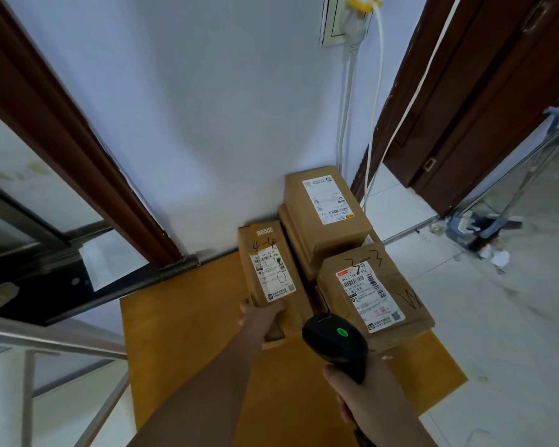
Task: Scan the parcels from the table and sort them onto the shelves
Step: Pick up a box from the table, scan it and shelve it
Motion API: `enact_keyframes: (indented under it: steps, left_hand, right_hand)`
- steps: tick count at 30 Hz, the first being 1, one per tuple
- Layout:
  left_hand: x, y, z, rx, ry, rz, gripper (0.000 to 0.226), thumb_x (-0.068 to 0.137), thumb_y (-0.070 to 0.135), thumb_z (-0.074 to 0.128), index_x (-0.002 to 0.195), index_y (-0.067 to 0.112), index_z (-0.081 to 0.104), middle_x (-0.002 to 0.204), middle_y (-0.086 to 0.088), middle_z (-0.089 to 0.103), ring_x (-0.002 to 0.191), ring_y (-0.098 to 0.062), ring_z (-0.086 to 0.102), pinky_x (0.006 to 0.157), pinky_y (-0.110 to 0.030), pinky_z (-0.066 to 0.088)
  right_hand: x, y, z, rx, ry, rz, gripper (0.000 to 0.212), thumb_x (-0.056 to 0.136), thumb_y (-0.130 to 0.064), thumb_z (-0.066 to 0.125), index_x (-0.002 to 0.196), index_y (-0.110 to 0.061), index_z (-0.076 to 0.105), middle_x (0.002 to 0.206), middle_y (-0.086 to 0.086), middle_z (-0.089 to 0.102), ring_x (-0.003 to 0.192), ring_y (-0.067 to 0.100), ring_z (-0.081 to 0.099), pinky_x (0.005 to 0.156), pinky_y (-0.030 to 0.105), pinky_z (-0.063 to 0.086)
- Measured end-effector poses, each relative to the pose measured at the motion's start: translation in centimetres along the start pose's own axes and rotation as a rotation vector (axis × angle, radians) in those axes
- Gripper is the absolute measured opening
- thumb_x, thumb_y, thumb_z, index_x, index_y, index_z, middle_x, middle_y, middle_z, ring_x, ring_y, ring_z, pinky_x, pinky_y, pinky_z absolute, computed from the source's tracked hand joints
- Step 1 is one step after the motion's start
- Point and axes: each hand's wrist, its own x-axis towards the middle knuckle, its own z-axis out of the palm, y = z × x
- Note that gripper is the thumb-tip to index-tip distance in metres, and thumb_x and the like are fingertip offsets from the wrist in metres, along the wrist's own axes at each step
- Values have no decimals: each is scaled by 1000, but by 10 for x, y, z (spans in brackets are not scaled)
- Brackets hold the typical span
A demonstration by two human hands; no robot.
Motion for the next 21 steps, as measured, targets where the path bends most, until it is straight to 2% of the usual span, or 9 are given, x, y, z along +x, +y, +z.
enact_keyframes:
  steps: [2,4,6,10,13,15,17,19,21]
  left_hand:
    - [2,5,0,-33,-14,-1,145,53,52,97,163,23,7,158,-13,35,139,-38,44,100,-46,47]
    - [4,8,0,-55,-40,-2,149,51,49,98,163,24,4,159,-12,34,140,-37,44,103,-48,46]
    - [8,8,-1,-73,-56,1,139,65,40,97,164,21,2,158,-11,38,141,-37,44,106,-49,44]
    - [12,4,-2,-125,-90,-30,132,60,36,100,159,19,15,139,-10,51,129,-35,53,104,-49,49]
    - [9,5,-1,-221,-124,-64,111,64,23,99,147,17,25,127,-8,55,107,-27,58,95,-48,53]
    - [8,8,0,-292,-134,-80,104,60,21,101,136,16,31,130,-12,58,106,-28,61,93,-49,54]
    - [4,11,-1,-333,-175,-108,98,61,23,101,132,19,32,128,-11,59,111,-30,60,82,-49,54]
    - [2,8,-3,-352,-187,-121,94,67,25,98,133,22,31,123,-7,57,107,-28,58,67,-45,47]
    - [1,6,-4,-378,-209,-119,99,67,28,98,138,24,31,121,-5,58,101,-25,59,66,-41,48]
  right_hand:
    - [1,0,1,8,-6,2,11,91,-18,68,89,-10,61,50,-3,57,42,8,56,51,21,50]
    - [2,-1,1,0,-8,-9,11,91,-18,68,88,-10,60,49,-3,57,41,8,56,51,20,50]
    - [2,-1,1,-7,-6,-19,12,92,-17,68,89,-10,60,47,-4,57,41,8,55,51,20,50]
    - [0,1,2,1,4,-25,11,92,-16,68,90,-9,60,48,-4,57,41,7,55,51,19,50]
    - [-2,3,3,22,14,-4,11,92,-18,68,96,-12,59,52,-3,59,43,8,56,51,19,50]
    - [-4,6,3,32,20,20,14,92,-19,68,100,-16,57,56,-2,60,45,9,57,52,19,50]
    - [-5,11,4,9,28,16,13,92,-20,68,97,-15,57,54,-3,60,44,8,57,52,19,51]
    - [-5,15,5,-16,35,12,14,92,-21,68,89,-14,57,49,-6,58,42,6,56,51,18,51]
    - [-7,19,7,-13,37,17,15,92,-22,68,86,-14,57,46,-6,57,41,5,56,51,17,50]
